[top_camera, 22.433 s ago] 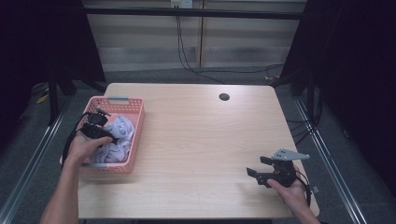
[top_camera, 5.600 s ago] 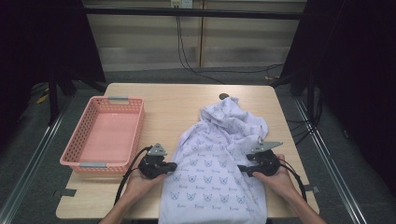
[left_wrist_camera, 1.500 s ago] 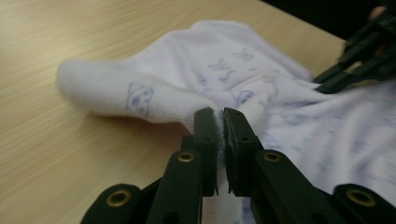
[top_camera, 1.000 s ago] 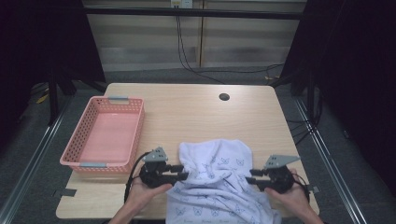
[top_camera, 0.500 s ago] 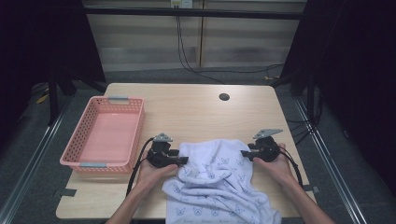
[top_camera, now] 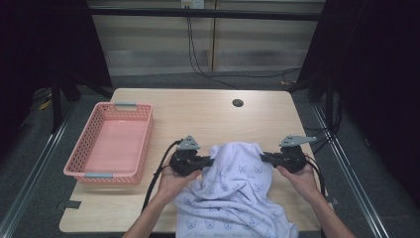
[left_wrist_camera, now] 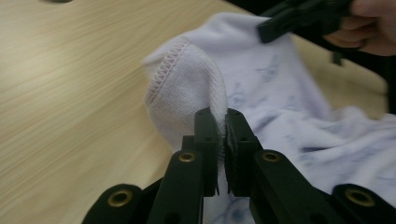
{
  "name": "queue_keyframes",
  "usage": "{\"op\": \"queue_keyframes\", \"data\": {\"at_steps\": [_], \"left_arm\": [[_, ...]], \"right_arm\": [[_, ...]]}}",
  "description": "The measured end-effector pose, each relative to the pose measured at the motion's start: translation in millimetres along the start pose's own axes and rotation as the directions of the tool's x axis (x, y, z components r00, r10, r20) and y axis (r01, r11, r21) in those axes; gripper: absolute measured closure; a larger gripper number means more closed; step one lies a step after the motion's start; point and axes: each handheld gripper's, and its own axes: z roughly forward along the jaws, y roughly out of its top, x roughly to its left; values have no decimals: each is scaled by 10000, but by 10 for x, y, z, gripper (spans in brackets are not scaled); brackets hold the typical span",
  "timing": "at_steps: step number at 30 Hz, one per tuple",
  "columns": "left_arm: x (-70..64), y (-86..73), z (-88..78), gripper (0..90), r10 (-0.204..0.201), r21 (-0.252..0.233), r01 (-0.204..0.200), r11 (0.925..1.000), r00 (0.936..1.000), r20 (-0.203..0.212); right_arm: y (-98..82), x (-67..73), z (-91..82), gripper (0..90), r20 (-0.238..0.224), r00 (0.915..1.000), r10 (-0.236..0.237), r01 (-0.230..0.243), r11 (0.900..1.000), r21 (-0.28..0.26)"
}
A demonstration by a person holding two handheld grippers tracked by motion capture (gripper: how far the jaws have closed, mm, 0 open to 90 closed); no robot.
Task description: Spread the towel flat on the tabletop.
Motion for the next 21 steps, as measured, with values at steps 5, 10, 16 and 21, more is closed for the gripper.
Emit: {"op": "queue_keyframes", "data": {"at_steps": [5, 10, 16, 21], "left_arm": [[-434, -5, 295, 805, 1239, 869, -1313, 9875, 9886, 859], [-575, -152, 450, 650, 1388, 1570, -1733, 9723, 9680, 2090], [-326, -55, 210, 704, 387, 575, -511, 9970, 9791, 1996], [-86, 19, 312, 756, -131, 484, 65, 9988, 9905, 1369]], "right_arm": [[-107, 45, -191, 859, 81, 9999, 88, -87, 9998, -151], [-288, -10, -212, 858, 230, 9989, 410, -416, 9988, 252], [-295, -42, -189, 857, 278, 9984, 500, -505, 9986, 174], [-271, -33, -177, 856, 238, 9987, 451, -454, 9989, 111]]}}
